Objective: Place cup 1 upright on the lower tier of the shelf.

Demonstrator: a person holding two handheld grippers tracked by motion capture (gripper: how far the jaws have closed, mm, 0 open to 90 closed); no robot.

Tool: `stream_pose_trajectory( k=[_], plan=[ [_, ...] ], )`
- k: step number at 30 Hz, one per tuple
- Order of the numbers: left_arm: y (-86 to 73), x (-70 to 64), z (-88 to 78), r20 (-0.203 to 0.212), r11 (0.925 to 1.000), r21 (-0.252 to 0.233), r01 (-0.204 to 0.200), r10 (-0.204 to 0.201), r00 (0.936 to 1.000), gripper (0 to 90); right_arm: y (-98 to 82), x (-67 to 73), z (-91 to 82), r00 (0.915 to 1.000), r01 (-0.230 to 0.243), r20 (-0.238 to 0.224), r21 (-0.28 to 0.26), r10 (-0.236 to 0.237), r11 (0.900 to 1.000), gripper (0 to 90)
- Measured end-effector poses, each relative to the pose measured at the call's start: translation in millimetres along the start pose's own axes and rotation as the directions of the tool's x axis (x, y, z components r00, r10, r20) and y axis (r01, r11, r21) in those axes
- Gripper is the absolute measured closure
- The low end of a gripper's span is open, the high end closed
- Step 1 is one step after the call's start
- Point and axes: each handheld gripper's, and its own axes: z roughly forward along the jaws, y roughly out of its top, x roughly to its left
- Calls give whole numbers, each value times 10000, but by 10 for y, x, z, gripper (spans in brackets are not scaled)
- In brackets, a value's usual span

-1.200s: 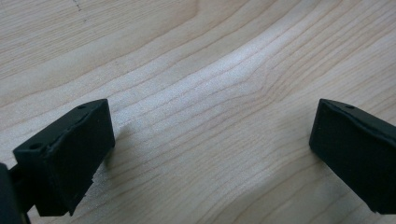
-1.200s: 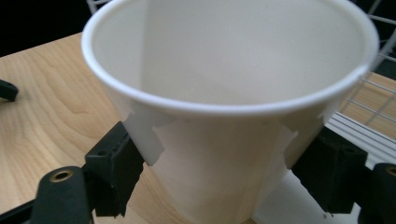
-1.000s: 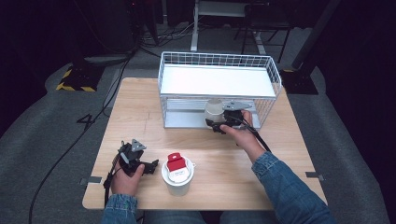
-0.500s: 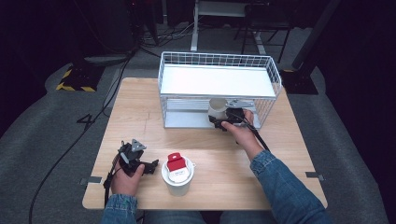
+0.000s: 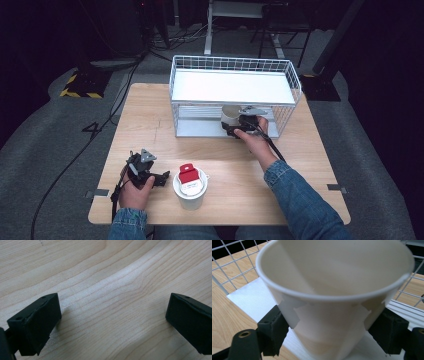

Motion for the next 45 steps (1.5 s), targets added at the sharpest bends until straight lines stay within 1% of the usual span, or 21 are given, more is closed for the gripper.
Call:
stream_pose_trajectory(
  k=[2,3,5,6,8,11,15,16,20,21,24,25,27,32,39,44,45],
  plan=[
    [1,1,-2,17,10000,21,-5,5,10000,6,0,5,16,10000,-48,12,-12,48,10000,223],
    [0,0,0,-8,10000,2,-7,7,10000,6,-2,1,26,10000,1,1,-12,-1,10000,223],
    [0,0,0,1,10000,3,0,0,10000,6,-10,-3,43,10000,-16,13,72,16,10000,222],
    [0,0,-2,16,10000,31,2,-2,10000,6,-16,1,47,9999,-142,-3,181,142,9997,221],
    [0,0,-1,0,10000,7,-8,8,10000,6,-22,-11,66,9999,-165,-36,48,165,9999,209],
    [0,1,0,-7,10000,-1,-10,10,10000,6,-15,-15,76,9999,-133,-18,-97,133,9999,159],
    [0,0,-1,-8,10000,3,-7,7,10000,6,-2,1,82,9999,-139,-24,-168,138,9998,159],
    [0,0,0,-3,10000,-1,0,0,10000,6,-3,-4,86,10000,-40,-7,-184,40,9998,159],
    [0,0,0,-3,10000,0,0,0,10000,6,-12,5,79,9999,-146,34,-27,146,9999,159],
    [0,0,0,2,10000,5,-2,2,10000,6,-13,4,72,9999,-65,118,-17,65,10000,159],
    [0,0,0,0,10000,1,-1,1,10000,6,-17,0,45,9999,20,134,-24,-20,10000,159],
    [0,0,0,0,10000,1,0,0,10000,6,-19,-4,29,9999,47,162,9,-47,10000,159],
    [0,0,0,0,10000,2,-6,6,10000,6,-28,-1,-3,9997,-112,214,163,108,9998,159],
    [0,0,0,-1,10000,2,-2,2,10000,6,-45,-14,-91,9997,-48,261,214,42,9998,158],
    [0,0,0,0,10000,0,-1,1,10000,6,-11,22,-298,10000,14,37,82,-14,10000,158],
    [0,0,0,-4,10000,0,-5,5,10000,6,-16,40,-498,9997,28,-254,30,-27,10000,158],
    [0,0,0,-3,10000,2,-6,6,10000,6,-22,43,-557,9994,105,-318,26,-104,9999,158]
  ],
)
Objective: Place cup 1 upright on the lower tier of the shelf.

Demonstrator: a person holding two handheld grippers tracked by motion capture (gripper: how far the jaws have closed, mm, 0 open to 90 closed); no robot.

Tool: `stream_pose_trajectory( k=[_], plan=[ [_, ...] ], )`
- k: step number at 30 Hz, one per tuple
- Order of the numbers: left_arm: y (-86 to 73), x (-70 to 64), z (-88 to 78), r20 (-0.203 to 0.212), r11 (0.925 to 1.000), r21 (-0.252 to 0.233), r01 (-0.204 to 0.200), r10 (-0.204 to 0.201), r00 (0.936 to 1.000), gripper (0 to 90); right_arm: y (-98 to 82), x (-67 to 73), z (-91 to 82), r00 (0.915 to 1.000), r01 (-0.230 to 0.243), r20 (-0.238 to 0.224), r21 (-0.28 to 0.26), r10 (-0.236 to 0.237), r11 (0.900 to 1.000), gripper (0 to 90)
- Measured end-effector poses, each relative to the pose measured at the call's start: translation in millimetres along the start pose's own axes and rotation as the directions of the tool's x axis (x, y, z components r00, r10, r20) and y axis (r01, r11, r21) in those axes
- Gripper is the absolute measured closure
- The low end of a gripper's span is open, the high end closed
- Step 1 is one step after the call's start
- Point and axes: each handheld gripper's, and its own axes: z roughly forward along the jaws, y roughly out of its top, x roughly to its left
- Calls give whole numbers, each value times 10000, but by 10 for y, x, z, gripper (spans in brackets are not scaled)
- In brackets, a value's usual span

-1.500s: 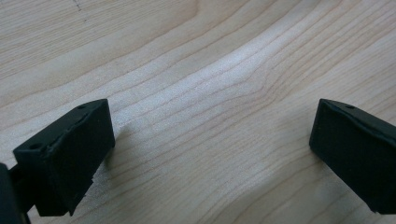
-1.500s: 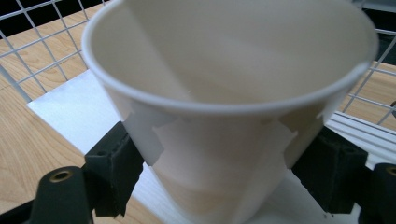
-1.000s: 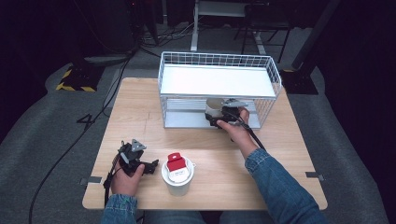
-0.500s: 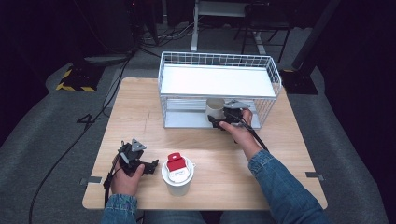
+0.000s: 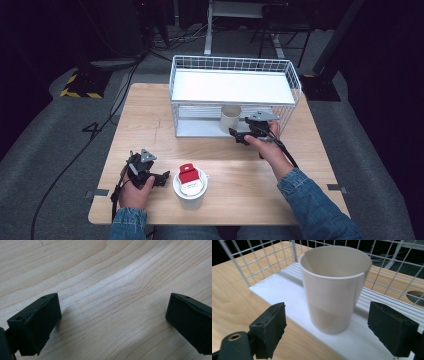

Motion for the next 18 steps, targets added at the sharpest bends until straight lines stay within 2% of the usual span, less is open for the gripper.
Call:
stream_pose_trajectory(
  k=[6,11,18],
  plan=[
    [-1,-2,-1,-9,10000,3,14,-14,10000,6,-51,11,-258,9990,157,-419,114,-152,9998,157],
    [0,0,-3,12,10000,27,15,-15,10000,6,-123,29,-453,9978,65,-655,29,-63,10000,158],
    [-1,-2,-1,-8,10000,0,25,-25,10000,6,-194,46,-746,9943,305,-1025,95,-294,9995,159]
  ],
)
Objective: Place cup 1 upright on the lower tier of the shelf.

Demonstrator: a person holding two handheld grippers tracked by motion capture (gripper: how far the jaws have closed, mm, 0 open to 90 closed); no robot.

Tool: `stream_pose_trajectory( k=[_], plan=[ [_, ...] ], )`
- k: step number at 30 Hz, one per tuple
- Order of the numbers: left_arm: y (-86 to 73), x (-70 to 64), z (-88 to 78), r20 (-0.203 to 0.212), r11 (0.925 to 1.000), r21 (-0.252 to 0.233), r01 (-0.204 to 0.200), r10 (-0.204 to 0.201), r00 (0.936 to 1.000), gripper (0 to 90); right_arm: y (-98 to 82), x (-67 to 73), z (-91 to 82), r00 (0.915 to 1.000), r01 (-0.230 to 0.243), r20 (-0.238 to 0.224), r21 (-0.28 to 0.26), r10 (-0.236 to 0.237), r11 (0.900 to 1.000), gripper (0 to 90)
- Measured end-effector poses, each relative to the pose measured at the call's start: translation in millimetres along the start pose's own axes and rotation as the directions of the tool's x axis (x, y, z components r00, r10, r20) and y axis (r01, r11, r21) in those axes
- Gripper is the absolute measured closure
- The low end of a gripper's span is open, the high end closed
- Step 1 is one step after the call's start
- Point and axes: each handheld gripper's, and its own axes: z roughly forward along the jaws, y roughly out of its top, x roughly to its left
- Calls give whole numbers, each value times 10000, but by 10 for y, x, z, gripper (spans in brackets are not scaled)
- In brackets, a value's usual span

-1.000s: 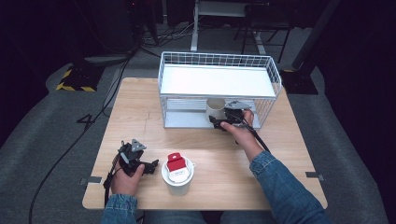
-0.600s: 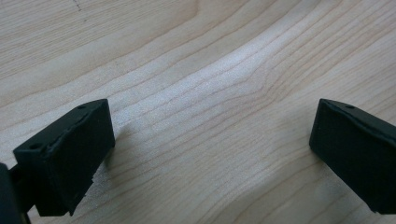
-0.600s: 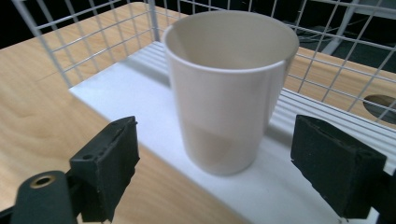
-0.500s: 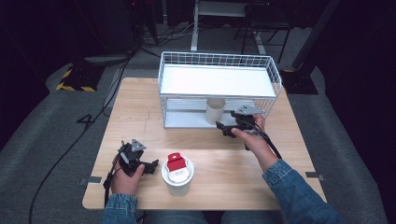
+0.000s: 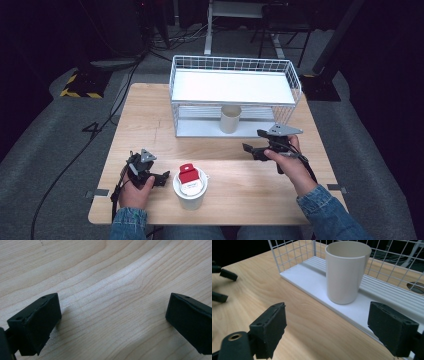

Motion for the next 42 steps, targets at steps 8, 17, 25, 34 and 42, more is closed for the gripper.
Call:
stream_pose_trajectory(
  k=[8,17,25,34,42],
  plan=[
    [-6,-7,-3,2,10000,-11,17,-17,10000,6,-279,-32,-301,9978,661,-129,779,-653,9948,196],
    [-5,-6,-3,2,10000,-11,14,-14,10000,6,-626,-67,-553,10000,-1,72,488,-2,9988,202],
    [-5,0,-3,30,10000,-13,-20,20,10000,6,-799,-134,-623,9994,-14,348,882,-17,9961,220],
    [-12,9,-12,61,9999,-6,-111,111,9999,6,-1018,-178,-641,9973,-258,718,1690,138,9853,218],
    [-28,10,-27,18,10000,18,-7,7,10000,5,-1153,-217,-688,9944,-245,1058,2121,19,9769,217]
  ],
)
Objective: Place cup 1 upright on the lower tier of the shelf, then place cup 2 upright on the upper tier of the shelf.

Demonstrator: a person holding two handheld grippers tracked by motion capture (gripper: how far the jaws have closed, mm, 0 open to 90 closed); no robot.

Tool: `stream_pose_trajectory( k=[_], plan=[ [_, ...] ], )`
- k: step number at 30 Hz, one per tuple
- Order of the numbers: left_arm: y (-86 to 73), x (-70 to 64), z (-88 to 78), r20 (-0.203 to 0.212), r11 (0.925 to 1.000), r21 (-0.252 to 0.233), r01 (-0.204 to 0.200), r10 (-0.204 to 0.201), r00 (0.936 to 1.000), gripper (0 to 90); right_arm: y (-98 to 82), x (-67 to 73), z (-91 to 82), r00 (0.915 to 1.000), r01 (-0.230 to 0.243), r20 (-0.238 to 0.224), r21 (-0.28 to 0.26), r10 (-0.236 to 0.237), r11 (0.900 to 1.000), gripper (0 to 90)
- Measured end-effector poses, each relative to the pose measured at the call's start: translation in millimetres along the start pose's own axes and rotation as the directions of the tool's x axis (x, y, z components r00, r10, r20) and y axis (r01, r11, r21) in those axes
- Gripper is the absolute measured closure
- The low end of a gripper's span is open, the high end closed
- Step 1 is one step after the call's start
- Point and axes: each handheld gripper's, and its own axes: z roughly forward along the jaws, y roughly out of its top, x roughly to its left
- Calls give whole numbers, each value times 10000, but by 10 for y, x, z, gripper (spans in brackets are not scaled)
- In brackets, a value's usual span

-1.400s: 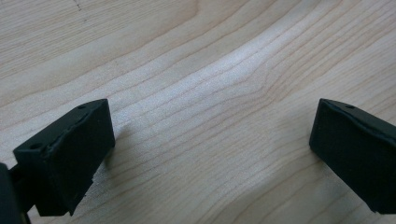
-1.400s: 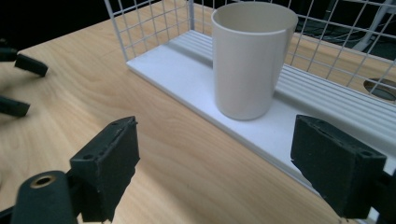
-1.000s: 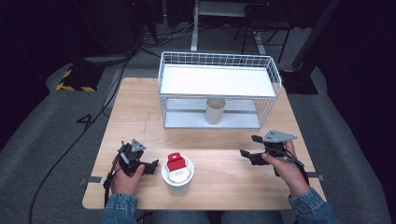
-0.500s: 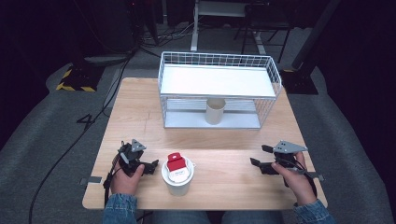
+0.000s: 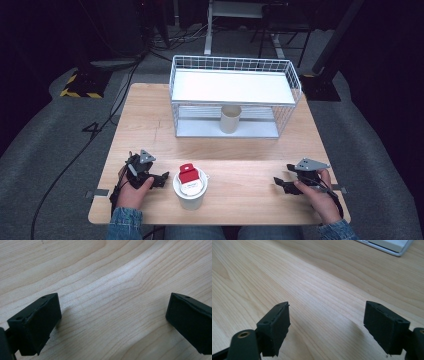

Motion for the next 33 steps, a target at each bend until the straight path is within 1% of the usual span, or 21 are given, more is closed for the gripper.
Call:
stream_pose_trajectory(
  k=[4,5,8,10,14,15,16,17,18,19,20,21,24,25,28,30,31,33],
  plan=[
    [-7,2,-5,-118,9999,-35,97,-97,9999,5,-49,-35,12,10000,-20,93,68,20,10000,216],
    [-13,-2,-15,-154,9998,9,173,-173,9997,6,-62,-45,19,9999,-39,101,175,38,9998,215],
    [-34,-25,-29,-321,9994,-34,349,-350,9989,6,-67,-39,11,9999,30,130,161,-32,9999,217],
    [-53,-30,-45,-311,9993,-34,367,-368,9988,6,-66,-52,17,10000,-29,7,196,29,9998,212],
    [-93,-37,-81,-314,9988,-92,472,-475,9984,14,-63,-55,20,10000,3,5,221,-3,9998,205],
    [-105,-34,-104,-328,9988,-138,478,-482,9983,34,-64,-53,20,10000,16,19,218,-17,9998,204],
    [-118,-33,-122,-351,9988,-209,449,-456,9983,72,-64,-53,22,10000,13,3,211,-13,9998,202],
    [-139,-31,-155,-322,9987,-345,378,-389,9987,129,-63,-54,22,10000,6,-7,220,-6,9998,201],
    [-159,-33,-185,-219,9985,-360,423,-431,9988,184,-62,-55,23,10000,2,-8,231,-2,9997,199],
    [-180,-34,-213,-118,9983,-450,375,-381,9992,178,-61,-56,25,10000,12,-10,233,-11,9997,198],
    [-198,-40,-239,-115,9979,-568,324,-331,9994,147,-61,-55,25,10000,15,-20,228,-15,9997,198],
    [-226,-47,-292,-91,9969,-747,258,-266,9996,164,-61,-54,25,10000,24,-16,223,-24,9997,198],
    [-289,-72,-413,-12,9911,-1312,208,-211,9998,157,-61,-52,25,10000,27,-3,229,-27,9997,197],
    [-316,-90,-470,14,9874,-1571,202,-202,9998,156,-61,-52,25,10000,30,-2,229,-30,9997,197],
    [-376,-149,-574,123,9774,-2100,224,-202,9997,155,-59,-50,27,10000,39,-22,232,-39,9997,194],
    [-405,-214,-651,195,9704,-2413,91,-46,9998,155,-55,-50,31,9999,83,-58,247,-82,9997,190],
    [-405,-214,-651,195,9704,-2413,91,-46,9998,155,-54,-50,33,9999,100,-68,248,-98,9996,188],
    [-437,-304,-752,356,9606,-2778,-110,217,9991,155,-52,-50,36,9999,102,-112,241,-100,9997,186]
  ],
)
